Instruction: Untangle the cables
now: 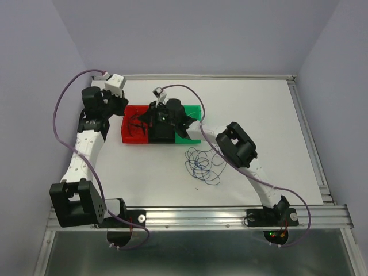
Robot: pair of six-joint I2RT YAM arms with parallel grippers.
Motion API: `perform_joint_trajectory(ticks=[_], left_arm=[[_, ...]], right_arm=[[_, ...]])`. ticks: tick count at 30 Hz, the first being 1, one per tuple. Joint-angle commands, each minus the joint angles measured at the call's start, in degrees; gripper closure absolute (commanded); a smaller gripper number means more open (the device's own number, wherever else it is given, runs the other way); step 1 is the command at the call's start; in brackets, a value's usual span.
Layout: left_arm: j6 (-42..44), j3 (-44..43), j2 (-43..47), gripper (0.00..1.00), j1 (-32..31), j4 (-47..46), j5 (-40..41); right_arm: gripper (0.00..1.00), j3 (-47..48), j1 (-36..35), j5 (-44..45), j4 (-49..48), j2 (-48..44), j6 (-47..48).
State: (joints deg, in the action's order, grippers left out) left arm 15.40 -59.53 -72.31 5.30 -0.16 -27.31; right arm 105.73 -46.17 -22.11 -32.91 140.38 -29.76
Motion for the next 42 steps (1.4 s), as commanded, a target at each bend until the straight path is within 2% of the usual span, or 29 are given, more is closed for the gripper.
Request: perform_joint_trajectory(ticks=[1, 6, 11, 16, 24, 28, 34, 42], left_arm=[[0.3, -0.9, -3.0, 1.0, -4.6, -3.2, 5.9], [-2.2, 0.4, -5.9, 1.0, -4.8, -6.9, 10.7], [-2.3, 0.4, -9.8, 1.0, -5.0, -7.3, 12.2], [-2.2, -0.8, -14.3, 1.0, -5.1, -7.9, 12.6], [-1.8, -1.8, -18.6, 1.0, -7.6, -8.7, 18.1], [-1.7, -1.7, -19.1, 1.0, -7.8, -9.1, 19.7], [-0.3, -0.6, -19.2, 1.0, -10.3, -10.7, 29.1], [1.1, -1.6, -23.1, 1.0, -11.4, -9.6, 30.6]], right_arm=[[0.99, 2.8, -0.6, 8.7, 1.2, -0.6, -1.2], [0.99, 4.0, -3.0, 15.6, 5.8, -1.2, 2.1], [0.84, 2.4, -3.8, 19.3, 5.9, -3.3, 3.5], [0.63, -7.5, -3.9, 20.5, -2.7, -9.5, 4.2], [0.58, -16.8, -3.9, 23.4, -7.4, -15.7, 5.2], [0.48, -22.8, -3.8, 25.3, -10.1, -20.2, 5.4], [0.48, -33.5, -3.7, 29.3, -14.5, -28.4, 6.0], [0.48, -43.4, -3.7, 34.1, -16.5, -37.6, 7.3]])
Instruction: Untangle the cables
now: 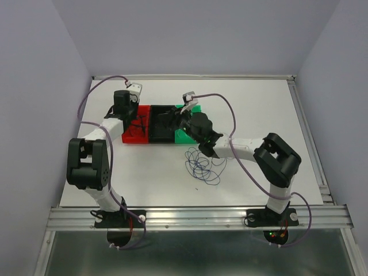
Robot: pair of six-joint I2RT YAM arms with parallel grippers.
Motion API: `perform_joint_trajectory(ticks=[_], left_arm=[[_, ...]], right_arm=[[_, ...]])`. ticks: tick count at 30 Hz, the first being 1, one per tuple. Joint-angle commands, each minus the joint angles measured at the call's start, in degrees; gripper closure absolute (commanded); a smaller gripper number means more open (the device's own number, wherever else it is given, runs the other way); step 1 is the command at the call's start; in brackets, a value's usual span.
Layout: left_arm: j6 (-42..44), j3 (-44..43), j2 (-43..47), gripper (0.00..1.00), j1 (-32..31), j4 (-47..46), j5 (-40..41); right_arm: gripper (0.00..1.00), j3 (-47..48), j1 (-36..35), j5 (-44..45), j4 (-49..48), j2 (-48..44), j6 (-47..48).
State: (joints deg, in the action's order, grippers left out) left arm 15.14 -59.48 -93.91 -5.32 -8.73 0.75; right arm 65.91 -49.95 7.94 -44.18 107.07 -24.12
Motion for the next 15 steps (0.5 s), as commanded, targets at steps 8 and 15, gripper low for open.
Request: perform_joint_trajectory(ticks=[8, 15], left_arm=[[2.1, -6.3, -8.2, 1.0, -2.0, 3.3, 3.4], [2.1, -3.2, -2.2, 0.61, -2.1, 1.2, 4.9]], right_arm=[[0.48, -9.9, 0.0, 7.1, -6.3, -11.3, 2.0], [0.48, -11.2, -0.1, 8.7, -6.5, -12.1, 2.3]])
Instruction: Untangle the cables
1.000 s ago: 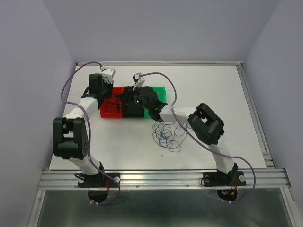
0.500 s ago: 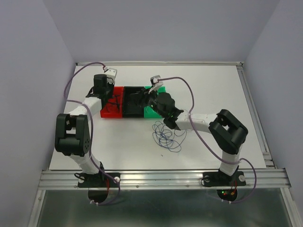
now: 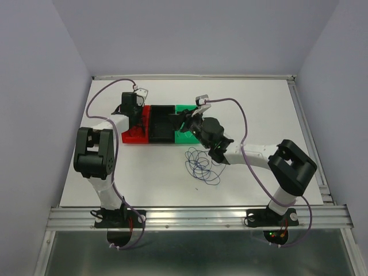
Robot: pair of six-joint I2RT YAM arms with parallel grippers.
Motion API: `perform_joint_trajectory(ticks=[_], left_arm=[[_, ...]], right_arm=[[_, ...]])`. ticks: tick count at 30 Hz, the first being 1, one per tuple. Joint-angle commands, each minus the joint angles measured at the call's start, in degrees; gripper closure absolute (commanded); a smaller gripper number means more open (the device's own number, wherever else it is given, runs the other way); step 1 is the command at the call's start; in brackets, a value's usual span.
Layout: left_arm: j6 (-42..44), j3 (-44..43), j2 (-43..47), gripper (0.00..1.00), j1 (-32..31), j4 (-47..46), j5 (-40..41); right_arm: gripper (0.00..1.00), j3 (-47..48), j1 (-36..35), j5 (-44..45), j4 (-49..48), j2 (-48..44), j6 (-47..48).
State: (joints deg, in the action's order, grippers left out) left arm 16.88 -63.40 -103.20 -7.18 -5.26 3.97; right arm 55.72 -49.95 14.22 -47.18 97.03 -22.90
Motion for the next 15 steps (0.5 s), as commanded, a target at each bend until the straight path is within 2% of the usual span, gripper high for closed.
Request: perform_joint_trajectory(ticks=[1, 9, 15], left_arm=[[0.3, 1.3, 8.3, 0.59, -0.3, -2.6, 2.0], [1.0, 5.4, 17.4, 0.5, -0.3, -3.0, 7.5], [1.5, 8.0, 22.1, 0.49, -0.6, -5.3, 10.7]], right_arm=[[0.48, -1.0, -0.1, 2.6, -3.5, -2.0, 1.1], [0.48, -1.1, 0.0, 3.2, -3.5, -1.6, 1.0], [0.48, -0.9, 0.0, 2.7, -3.4, -1.1, 0.7]])
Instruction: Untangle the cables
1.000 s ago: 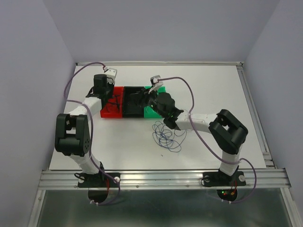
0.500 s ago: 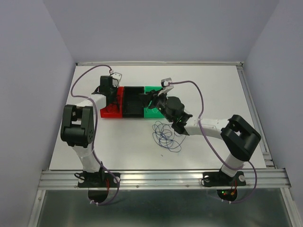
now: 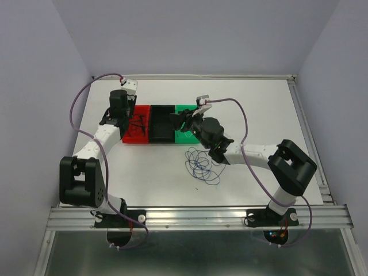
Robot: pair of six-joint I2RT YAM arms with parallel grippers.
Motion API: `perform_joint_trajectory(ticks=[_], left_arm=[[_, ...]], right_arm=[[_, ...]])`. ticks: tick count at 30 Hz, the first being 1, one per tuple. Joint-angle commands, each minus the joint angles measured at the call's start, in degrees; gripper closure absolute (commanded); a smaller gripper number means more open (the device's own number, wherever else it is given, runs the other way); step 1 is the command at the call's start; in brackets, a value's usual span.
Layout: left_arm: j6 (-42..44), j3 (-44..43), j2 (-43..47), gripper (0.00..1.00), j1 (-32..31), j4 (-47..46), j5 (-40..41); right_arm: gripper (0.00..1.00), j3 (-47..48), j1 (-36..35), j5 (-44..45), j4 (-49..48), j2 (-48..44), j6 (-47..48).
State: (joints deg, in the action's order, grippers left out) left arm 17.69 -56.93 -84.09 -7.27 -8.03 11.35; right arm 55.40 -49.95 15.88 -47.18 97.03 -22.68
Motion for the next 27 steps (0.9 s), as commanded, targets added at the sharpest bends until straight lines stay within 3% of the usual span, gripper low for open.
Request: perform_joint_trajectory(ticks=[1, 4, 9, 12, 20, 27], left_arm=[[0.8, 1.8, 3.8, 0.49, -0.6, -2.4, 1.4], [1.1, 3.9, 7.9, 0.42, -1.1, 0.1, -8.5], [3.8, 7.2, 11.6, 0.34, -7.7, 5.2, -9.7], [6.0, 9.2, 12.6, 0.29, -12.1, 5.4, -7.6], [5.1, 10.7, 8.8, 0.3, -20.5, 5.0, -1.0], [4.0, 11.0, 3.9, 0.31, -22.2, 1.3, 9.6]], right_arm=[[0.48, -0.6, -0.1, 0.9, -3.4, -1.1, 0.4], [0.47, -1.3, 0.0, 0.7, -3.5, -2.1, 0.5], [0.44, -4.8, 0.0, 1.6, -3.4, -6.1, 1.1], [0.44, -6.3, 0.0, 2.3, -3.4, -8.4, 1.3], [0.43, -9.3, 0.0, 4.8, -3.3, -12.0, 1.4], [0.43, -13.3, 0.0, 7.0, -3.4, -17.4, 0.4]])
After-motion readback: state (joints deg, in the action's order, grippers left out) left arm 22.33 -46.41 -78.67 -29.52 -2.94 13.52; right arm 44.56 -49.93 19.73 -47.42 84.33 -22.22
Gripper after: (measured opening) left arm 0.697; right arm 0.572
